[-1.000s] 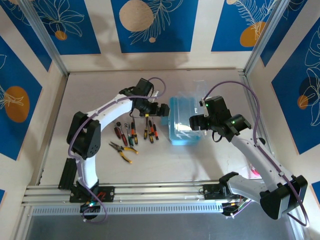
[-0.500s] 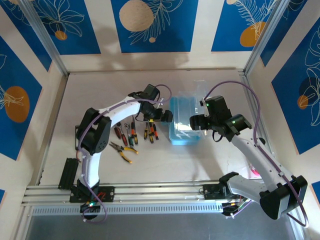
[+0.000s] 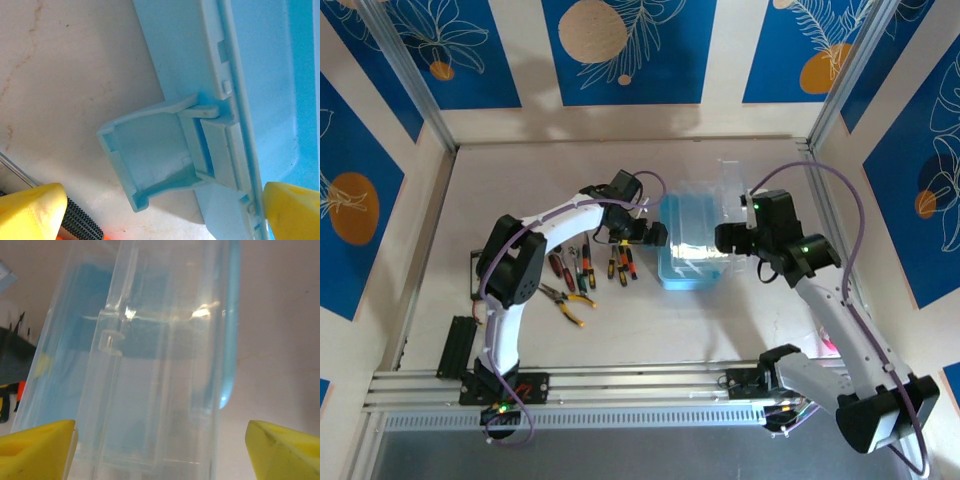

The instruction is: Pack the tool kit

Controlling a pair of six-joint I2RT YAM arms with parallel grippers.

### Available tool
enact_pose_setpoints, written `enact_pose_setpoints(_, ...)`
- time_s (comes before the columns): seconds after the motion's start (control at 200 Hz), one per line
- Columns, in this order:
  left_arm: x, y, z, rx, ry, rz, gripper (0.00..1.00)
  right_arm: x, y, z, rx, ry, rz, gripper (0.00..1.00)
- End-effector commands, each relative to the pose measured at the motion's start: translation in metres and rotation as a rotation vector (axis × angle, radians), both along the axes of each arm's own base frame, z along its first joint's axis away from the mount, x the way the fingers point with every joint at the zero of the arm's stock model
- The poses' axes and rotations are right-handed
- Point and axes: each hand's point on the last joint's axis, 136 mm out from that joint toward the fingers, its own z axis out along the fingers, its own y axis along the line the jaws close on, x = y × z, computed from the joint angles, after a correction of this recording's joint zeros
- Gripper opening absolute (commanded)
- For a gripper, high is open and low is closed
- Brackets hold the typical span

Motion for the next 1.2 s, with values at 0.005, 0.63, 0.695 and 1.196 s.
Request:
enact_pose_setpoints(0.005,0.002,-0.004,0.002,0.011,-0.020,-0.027,1.00,-0.005,-0.020,0.002,-0.013,0.008,-0.061,0.86)
enact_pose_setpoints(0.63,-0.001,0.002,0.033,0.016,-0.052,-0.028,1.00,-0.017,-0.034,0.002,0.070,0.070,-0.133,0.92)
enact_pose_setpoints(0.695,0.002,0.004,0.049,0.018,-0.079,-0.030,1.00,-0.018,-0.025,0.007,0.106,0.064,-0.094,0.99)
enact_pose_setpoints(1.196,-0.009,0.117,0.083,0.190,-0.163,0.209,1.00,0.012,0.037,0.013,0.153,0.074,0.119,0.99)
